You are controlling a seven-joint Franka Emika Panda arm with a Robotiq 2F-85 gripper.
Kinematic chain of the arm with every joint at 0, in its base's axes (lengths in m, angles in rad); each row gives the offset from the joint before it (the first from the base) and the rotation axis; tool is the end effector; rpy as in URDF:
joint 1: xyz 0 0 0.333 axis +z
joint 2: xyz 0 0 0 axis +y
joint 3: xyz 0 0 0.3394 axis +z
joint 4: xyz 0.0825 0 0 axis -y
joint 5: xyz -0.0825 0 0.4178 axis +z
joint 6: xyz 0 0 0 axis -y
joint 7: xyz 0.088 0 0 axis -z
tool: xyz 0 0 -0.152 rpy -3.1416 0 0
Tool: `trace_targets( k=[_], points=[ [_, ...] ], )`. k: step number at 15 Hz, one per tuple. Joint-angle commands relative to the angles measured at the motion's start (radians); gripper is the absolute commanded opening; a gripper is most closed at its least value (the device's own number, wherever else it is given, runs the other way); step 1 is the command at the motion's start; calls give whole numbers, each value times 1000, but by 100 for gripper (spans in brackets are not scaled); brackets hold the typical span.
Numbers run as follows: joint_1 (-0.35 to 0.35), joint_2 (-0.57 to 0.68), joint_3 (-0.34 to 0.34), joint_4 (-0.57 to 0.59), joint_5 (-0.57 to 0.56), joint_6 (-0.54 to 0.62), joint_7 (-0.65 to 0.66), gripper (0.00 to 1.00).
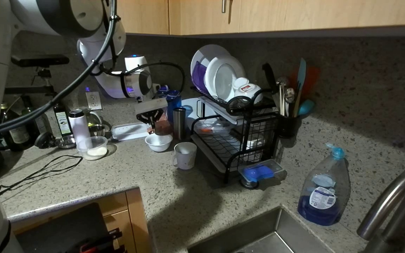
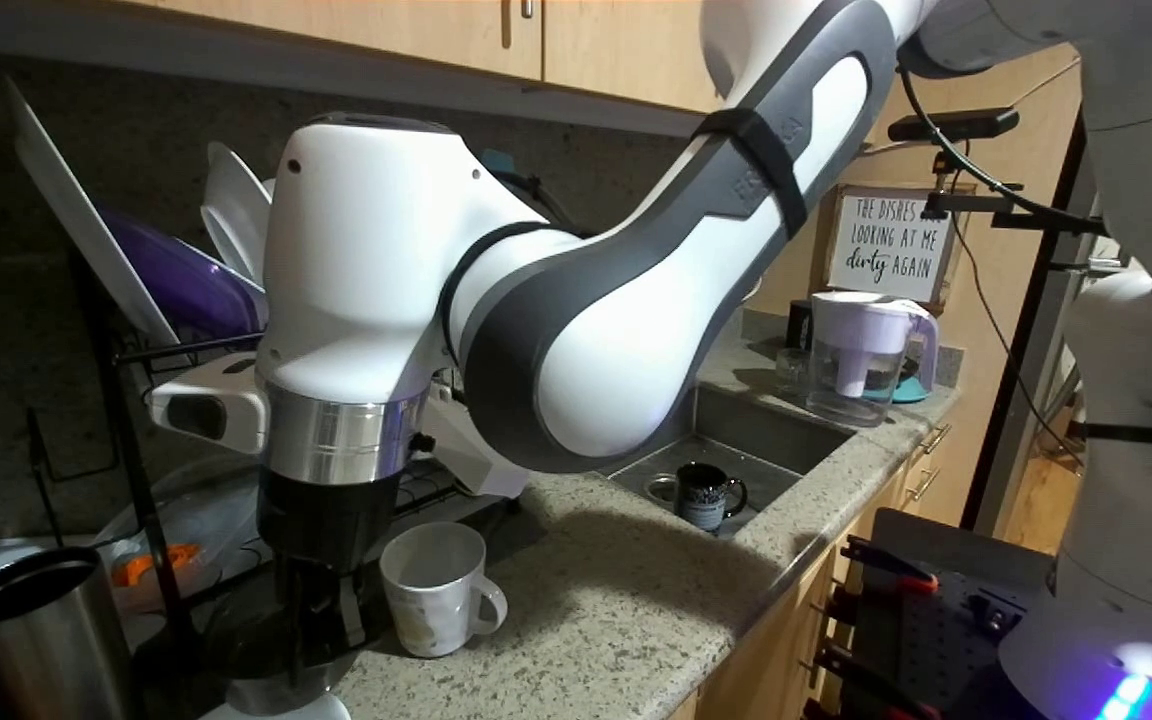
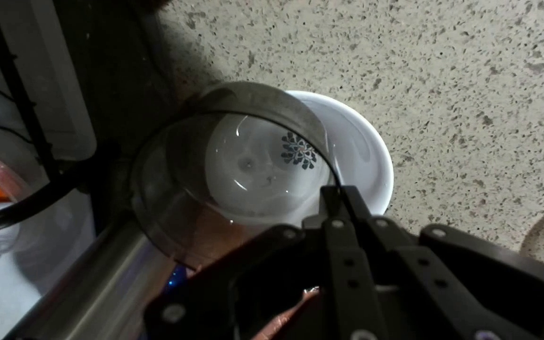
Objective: Take the white and the black bowls and place them on the counter
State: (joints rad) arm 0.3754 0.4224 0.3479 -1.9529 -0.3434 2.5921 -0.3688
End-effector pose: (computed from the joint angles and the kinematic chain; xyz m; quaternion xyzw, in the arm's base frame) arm 0.5193 0.4459 0.2517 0.7839 0.6067 0.1311 0.0161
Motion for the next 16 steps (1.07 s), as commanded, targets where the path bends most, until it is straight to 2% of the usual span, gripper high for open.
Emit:
trace_targets(
  k=[1,16],
  points=[
    [26,-13,-6,-20,-15,22,16,3],
    [147,-42,16,-148,-99,119,53,2]
  ],
)
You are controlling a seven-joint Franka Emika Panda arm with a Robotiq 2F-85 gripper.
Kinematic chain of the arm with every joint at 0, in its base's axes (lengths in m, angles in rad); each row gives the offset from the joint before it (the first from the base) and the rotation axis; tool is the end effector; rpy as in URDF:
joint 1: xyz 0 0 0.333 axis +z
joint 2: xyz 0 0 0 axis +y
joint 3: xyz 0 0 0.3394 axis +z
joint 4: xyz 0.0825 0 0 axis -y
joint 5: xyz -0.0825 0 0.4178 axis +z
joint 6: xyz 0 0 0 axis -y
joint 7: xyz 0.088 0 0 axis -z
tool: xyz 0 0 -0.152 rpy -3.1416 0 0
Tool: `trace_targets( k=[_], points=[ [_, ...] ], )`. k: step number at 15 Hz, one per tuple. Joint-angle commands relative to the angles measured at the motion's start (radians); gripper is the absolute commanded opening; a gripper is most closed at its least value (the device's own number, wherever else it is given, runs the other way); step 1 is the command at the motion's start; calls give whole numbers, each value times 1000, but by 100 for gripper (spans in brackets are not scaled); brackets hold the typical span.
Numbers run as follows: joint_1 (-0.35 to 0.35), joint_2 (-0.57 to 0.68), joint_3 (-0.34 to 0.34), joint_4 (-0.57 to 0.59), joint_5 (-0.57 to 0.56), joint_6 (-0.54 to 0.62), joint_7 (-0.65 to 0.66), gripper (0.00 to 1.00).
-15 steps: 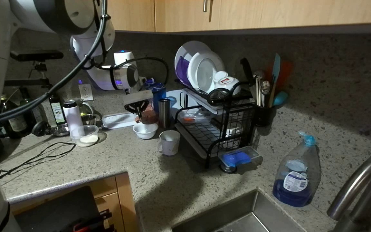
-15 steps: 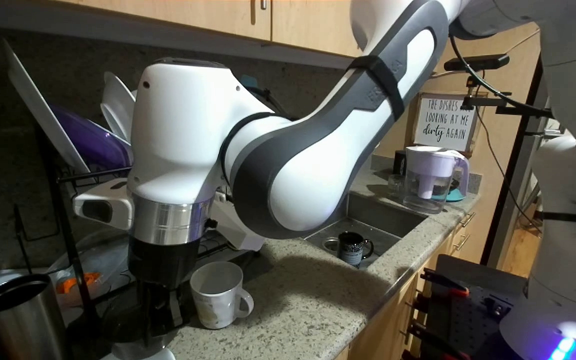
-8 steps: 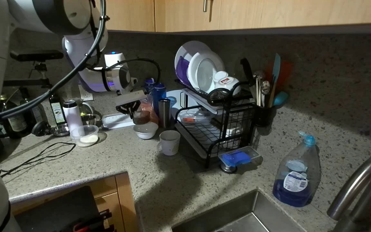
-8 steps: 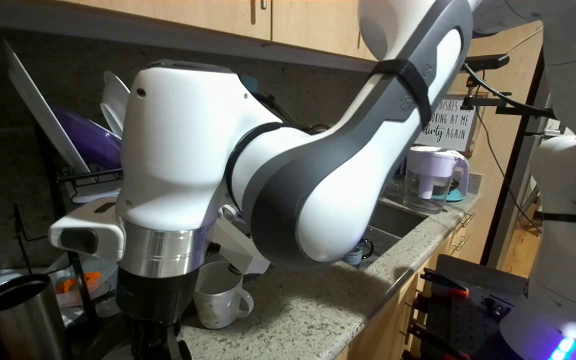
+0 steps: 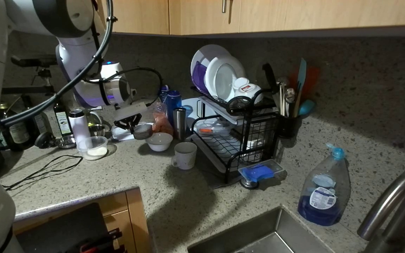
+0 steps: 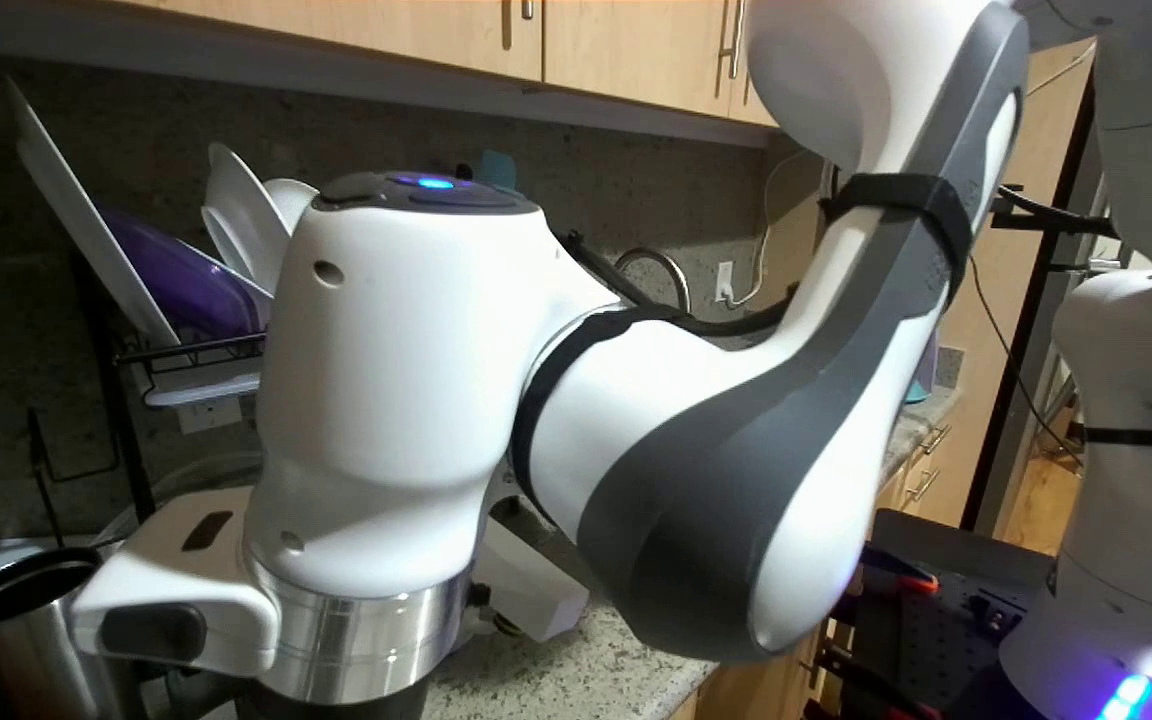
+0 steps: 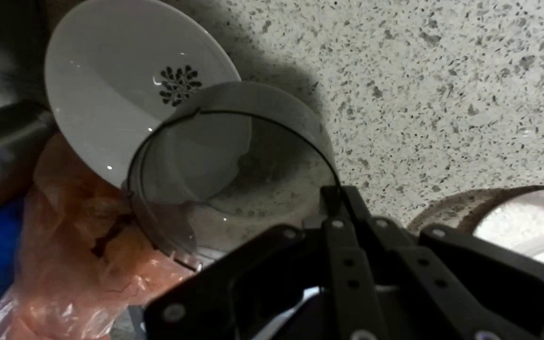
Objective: Take the white and the black bowls and place them on the counter
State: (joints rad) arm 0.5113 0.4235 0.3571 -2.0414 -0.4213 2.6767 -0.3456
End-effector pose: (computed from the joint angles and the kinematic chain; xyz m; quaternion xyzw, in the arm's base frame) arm 0.4262 0.5054 0.2213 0.7178 0.6830 0.1343 0.0124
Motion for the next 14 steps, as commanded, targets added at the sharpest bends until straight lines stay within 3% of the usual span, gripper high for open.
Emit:
trace_targets(
  k=[1,8,14],
  points=[
    [14,-41,13,-66,-19,42,23,2],
    [22,-23,67,-87,3,44,-6,2],
    [19,3,69,-93,7,27,-9,2]
  ],
)
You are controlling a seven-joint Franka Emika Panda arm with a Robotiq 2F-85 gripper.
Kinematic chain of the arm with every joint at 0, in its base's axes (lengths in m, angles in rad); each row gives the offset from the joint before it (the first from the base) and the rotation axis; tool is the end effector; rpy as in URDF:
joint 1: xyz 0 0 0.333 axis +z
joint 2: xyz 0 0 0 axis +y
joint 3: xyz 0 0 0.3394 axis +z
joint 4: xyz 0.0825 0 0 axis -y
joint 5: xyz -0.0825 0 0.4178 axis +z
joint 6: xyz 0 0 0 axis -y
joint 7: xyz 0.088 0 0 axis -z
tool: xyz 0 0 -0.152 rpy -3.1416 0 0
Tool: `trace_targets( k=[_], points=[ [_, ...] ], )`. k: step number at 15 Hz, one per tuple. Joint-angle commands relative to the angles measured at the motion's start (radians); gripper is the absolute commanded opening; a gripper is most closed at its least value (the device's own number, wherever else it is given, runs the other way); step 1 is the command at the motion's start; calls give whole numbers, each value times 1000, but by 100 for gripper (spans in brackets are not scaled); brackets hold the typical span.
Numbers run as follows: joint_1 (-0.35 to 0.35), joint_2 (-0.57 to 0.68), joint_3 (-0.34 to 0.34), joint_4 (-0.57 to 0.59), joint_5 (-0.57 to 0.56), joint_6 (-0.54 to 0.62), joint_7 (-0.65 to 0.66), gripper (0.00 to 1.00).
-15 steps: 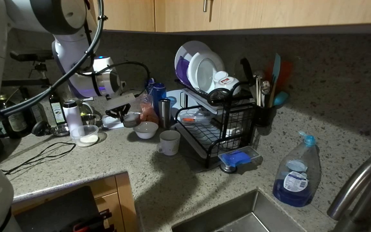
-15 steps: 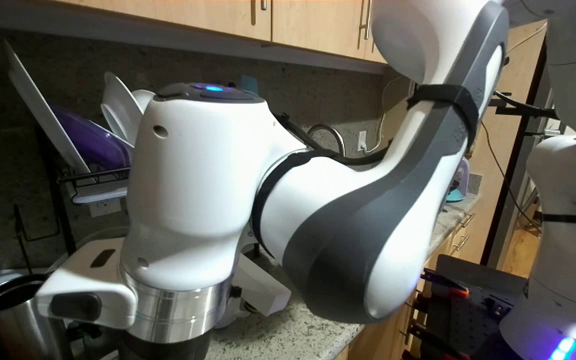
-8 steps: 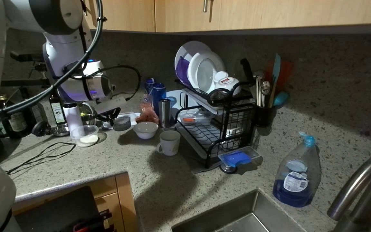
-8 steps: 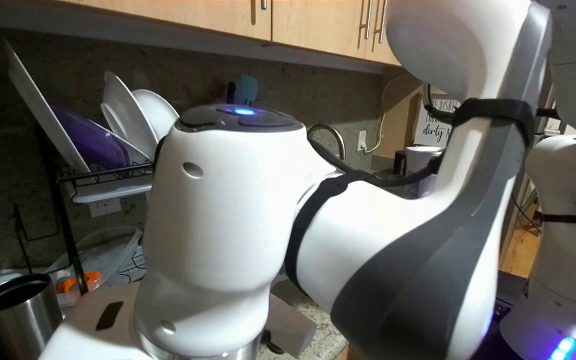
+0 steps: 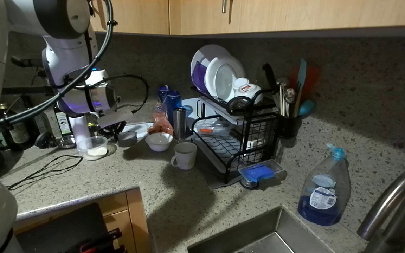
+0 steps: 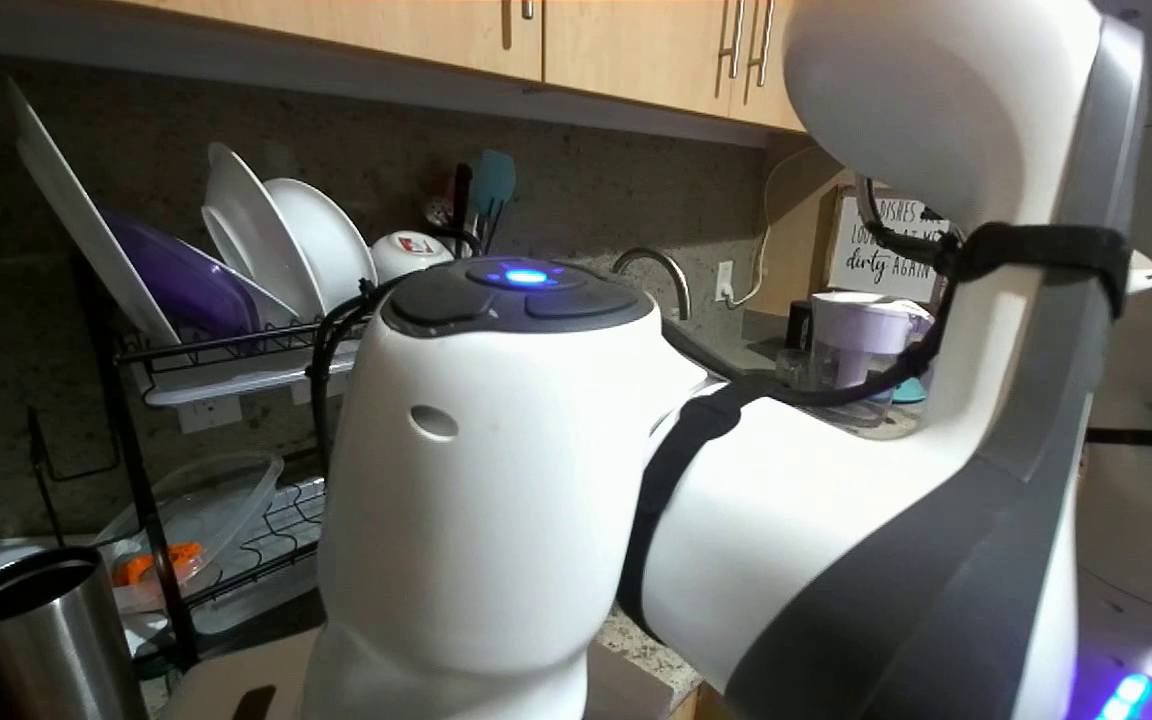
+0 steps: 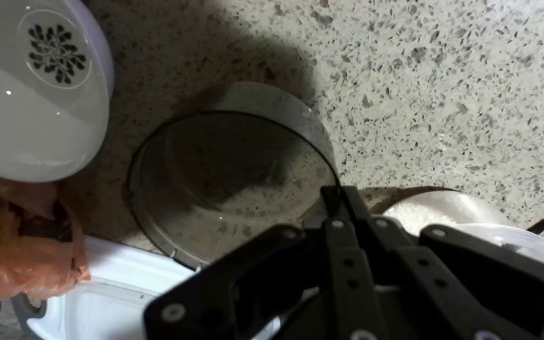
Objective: Take the white and the black bowls and place them on the counter
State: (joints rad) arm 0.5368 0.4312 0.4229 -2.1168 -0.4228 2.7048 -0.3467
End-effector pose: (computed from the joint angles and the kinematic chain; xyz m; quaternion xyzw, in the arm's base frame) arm 0.3569 0.5244 0.1941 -0.6854 -0.7198 -0.1102 0.0095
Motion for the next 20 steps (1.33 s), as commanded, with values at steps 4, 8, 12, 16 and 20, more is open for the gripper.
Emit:
trace_targets(
  k=[4,8,12,16,20],
  points=[
    [-2,11,-11,-18,3,-15,5,2],
    [1,18,-29,-20,-3,-25,19,2],
    [-1,21,-38,-19,-1,-39,18,4],
    [-9,45,-44,-10,0,-31,11,5],
    [-14,72,-50,-7,3,-27,5,4]
  ],
)
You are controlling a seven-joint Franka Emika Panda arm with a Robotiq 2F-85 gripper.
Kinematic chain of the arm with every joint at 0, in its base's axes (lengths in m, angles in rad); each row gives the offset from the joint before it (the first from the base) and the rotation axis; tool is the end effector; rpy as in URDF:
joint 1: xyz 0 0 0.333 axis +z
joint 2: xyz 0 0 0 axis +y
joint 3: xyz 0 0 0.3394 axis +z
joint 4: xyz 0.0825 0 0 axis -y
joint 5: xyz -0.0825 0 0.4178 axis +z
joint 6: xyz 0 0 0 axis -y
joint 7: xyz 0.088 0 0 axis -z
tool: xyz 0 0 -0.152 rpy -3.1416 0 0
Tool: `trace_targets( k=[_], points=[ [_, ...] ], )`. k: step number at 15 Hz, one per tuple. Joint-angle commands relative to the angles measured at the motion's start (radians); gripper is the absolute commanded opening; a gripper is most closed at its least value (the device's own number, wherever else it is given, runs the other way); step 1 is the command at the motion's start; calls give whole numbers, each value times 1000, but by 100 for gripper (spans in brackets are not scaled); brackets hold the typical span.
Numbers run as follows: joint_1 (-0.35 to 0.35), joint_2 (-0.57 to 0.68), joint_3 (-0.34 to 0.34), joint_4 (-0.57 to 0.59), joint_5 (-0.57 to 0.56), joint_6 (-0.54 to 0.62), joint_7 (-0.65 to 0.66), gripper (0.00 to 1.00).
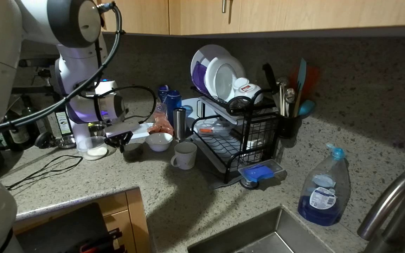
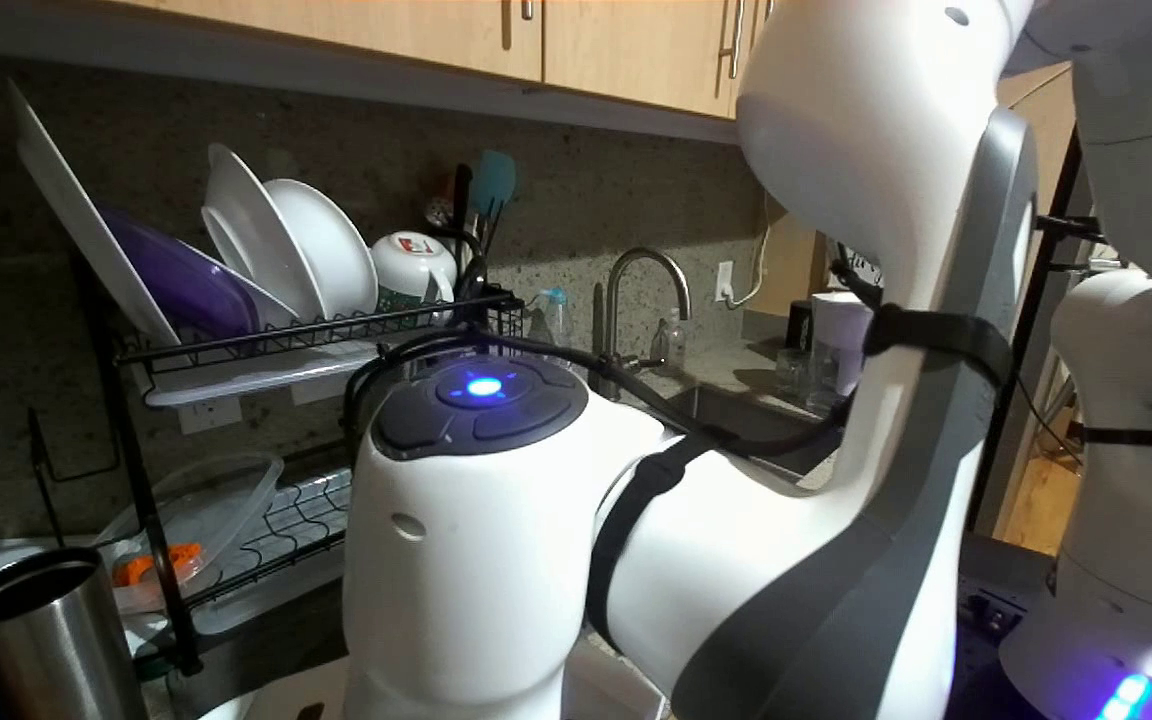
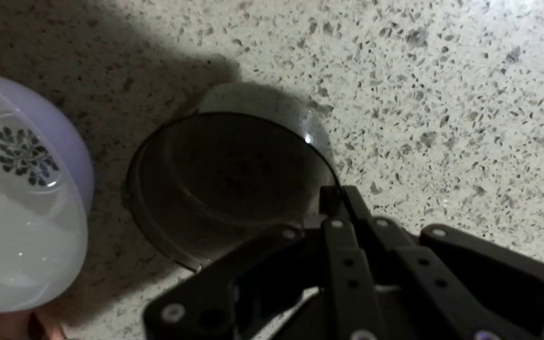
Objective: Take the white and the black bowls and place them on the counter
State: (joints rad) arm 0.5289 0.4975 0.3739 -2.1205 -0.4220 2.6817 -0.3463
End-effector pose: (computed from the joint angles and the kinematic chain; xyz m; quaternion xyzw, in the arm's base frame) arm 0.3737 0.4928 0.1465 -0.7071 -0.7043 -0.0634 0.0004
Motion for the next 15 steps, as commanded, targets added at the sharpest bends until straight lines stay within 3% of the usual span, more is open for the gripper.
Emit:
trace_targets(
  k=[1,4,5,6,10,15],
  points=[
    [-6,10,-3,-3,1,-4,5,4],
    [-7,18,-4,-4,1,-2,6,5],
    [-6,14,-3,-7,0,0,7,14],
    [-4,10,-4,-9,-2,-1,10,30],
    [5,-12,-10,-28,-10,12,31,54],
    [27,-68,-35,-64,-36,39,101,93]
  ],
)
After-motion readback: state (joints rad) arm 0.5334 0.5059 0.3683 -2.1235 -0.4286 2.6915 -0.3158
